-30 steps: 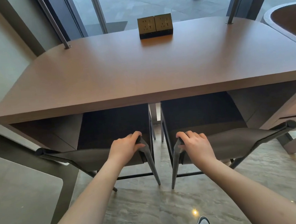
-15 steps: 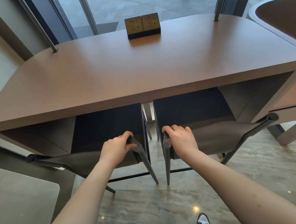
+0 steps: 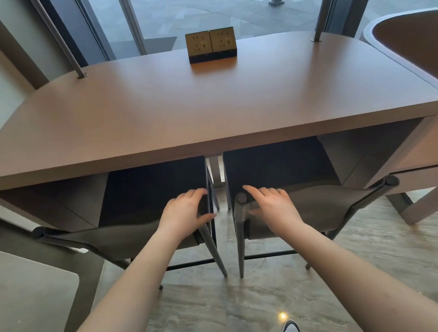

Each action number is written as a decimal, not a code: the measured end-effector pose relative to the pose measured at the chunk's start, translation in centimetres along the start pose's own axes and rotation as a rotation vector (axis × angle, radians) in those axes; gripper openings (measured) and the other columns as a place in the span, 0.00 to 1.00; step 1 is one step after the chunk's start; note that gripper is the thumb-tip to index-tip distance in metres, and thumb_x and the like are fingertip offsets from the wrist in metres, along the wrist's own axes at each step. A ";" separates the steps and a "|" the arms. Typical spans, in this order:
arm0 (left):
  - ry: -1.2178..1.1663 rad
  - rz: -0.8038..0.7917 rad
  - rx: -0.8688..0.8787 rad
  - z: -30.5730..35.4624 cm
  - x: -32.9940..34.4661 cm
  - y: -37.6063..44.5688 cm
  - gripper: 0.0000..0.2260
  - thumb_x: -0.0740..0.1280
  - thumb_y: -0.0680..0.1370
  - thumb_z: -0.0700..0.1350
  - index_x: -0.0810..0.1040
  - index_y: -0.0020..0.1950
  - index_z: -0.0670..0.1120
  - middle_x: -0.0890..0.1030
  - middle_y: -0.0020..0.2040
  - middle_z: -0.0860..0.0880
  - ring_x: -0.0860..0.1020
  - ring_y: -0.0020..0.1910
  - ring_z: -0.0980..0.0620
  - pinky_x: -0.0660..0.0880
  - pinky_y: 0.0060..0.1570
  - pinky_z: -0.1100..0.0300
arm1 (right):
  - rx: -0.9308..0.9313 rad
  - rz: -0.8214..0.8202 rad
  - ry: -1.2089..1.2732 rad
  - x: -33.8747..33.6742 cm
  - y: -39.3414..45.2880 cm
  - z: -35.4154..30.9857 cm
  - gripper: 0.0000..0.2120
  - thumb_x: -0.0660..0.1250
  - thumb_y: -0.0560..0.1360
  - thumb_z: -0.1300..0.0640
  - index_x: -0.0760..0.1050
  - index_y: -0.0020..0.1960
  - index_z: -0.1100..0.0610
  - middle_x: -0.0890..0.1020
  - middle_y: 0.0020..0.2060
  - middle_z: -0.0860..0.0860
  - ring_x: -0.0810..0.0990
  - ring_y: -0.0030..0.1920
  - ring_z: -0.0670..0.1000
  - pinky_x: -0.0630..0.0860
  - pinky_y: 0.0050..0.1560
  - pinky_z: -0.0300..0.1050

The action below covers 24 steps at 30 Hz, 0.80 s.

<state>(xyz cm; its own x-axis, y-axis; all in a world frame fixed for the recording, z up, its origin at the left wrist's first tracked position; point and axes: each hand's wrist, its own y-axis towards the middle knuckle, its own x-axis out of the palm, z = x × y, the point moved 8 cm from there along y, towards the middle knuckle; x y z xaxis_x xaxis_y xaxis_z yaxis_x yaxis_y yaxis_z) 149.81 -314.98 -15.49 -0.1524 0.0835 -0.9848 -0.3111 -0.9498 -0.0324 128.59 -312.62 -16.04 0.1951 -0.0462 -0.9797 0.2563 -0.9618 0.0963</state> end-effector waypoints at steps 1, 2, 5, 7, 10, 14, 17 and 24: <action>-0.021 0.022 0.028 1.3 -0.2 0.5 0.30 0.67 0.76 0.64 0.66 0.75 0.53 0.75 0.70 0.51 0.77 0.65 0.49 0.76 0.60 0.52 | -0.011 0.027 0.002 -0.4 -0.4 0.7 0.33 0.75 0.72 0.56 0.67 0.73 0.52 0.82 0.55 0.53 0.80 0.55 0.57 0.72 0.61 0.53; -0.042 0.037 0.055 2.6 -0.3 1.0 0.31 0.67 0.77 0.63 0.65 0.76 0.53 0.74 0.72 0.51 0.76 0.66 0.48 0.75 0.61 0.52 | -0.018 0.058 0.008 -0.9 -0.8 1.5 0.31 0.76 0.71 0.56 0.70 0.71 0.54 0.82 0.53 0.54 0.81 0.54 0.58 0.73 0.60 0.54; -0.079 0.012 0.137 6.8 -0.2 2.6 0.32 0.67 0.78 0.61 0.61 0.78 0.55 0.72 0.74 0.51 0.75 0.68 0.48 0.76 0.61 0.51 | 0.020 0.116 0.005 -2.3 -1.9 4.7 0.26 0.75 0.71 0.54 0.74 0.67 0.55 0.83 0.54 0.55 0.80 0.56 0.59 0.72 0.63 0.55; -0.083 -0.051 0.171 9.1 0.5 3.3 0.32 0.67 0.78 0.60 0.58 0.80 0.57 0.70 0.75 0.51 0.76 0.67 0.48 0.79 0.59 0.50 | 0.108 0.145 0.001 -3.4 -2.8 8.3 0.25 0.74 0.73 0.53 0.74 0.67 0.55 0.81 0.58 0.55 0.78 0.61 0.58 0.67 0.68 0.56; -0.037 -0.173 0.181 11.7 2.2 4.2 0.29 0.66 0.80 0.57 0.61 0.79 0.54 0.68 0.76 0.52 0.76 0.67 0.48 0.78 0.60 0.50 | 0.330 0.247 -0.051 -5.9 -5.0 15.8 0.24 0.71 0.75 0.51 0.73 0.68 0.55 0.77 0.64 0.56 0.72 0.68 0.59 0.58 0.73 0.58; 0.076 -0.279 0.150 13.0 3.8 5.4 0.19 0.63 0.83 0.49 0.70 0.75 0.49 0.73 0.71 0.50 0.75 0.66 0.47 0.75 0.62 0.53 | 0.736 0.229 -0.033 -7.0 -8.6 25.8 0.22 0.63 0.79 0.46 0.69 0.71 0.51 0.65 0.73 0.59 0.58 0.75 0.62 0.48 0.72 0.67; 0.113 -0.358 0.104 13.2 4.0 6.1 0.15 0.62 0.83 0.49 0.76 0.68 0.46 0.78 0.63 0.48 0.78 0.59 0.48 0.76 0.58 0.54 | 0.851 0.231 0.273 -5.9 -9.2 28.4 0.19 0.55 0.83 0.51 0.68 0.72 0.55 0.67 0.71 0.62 0.63 0.70 0.66 0.61 0.68 0.63; 0.135 -0.405 0.060 13.4 4.2 5.9 0.14 0.59 0.85 0.49 0.79 0.64 0.45 0.78 0.57 0.48 0.77 0.54 0.48 0.77 0.56 0.53 | 0.871 0.485 0.603 -6.5 -8.1 27.5 0.18 0.55 0.79 0.69 0.71 0.67 0.61 0.75 0.58 0.63 0.73 0.57 0.62 0.70 0.56 0.51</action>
<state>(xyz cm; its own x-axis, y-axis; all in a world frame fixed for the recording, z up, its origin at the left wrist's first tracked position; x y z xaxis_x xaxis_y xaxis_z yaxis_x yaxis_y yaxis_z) 134.82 -316.20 -17.51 0.1158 0.4018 -0.9084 -0.3753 -0.8290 -0.4145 99.23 -311.95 -15.30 0.5728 -0.5494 -0.6083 -0.6601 -0.7491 0.0550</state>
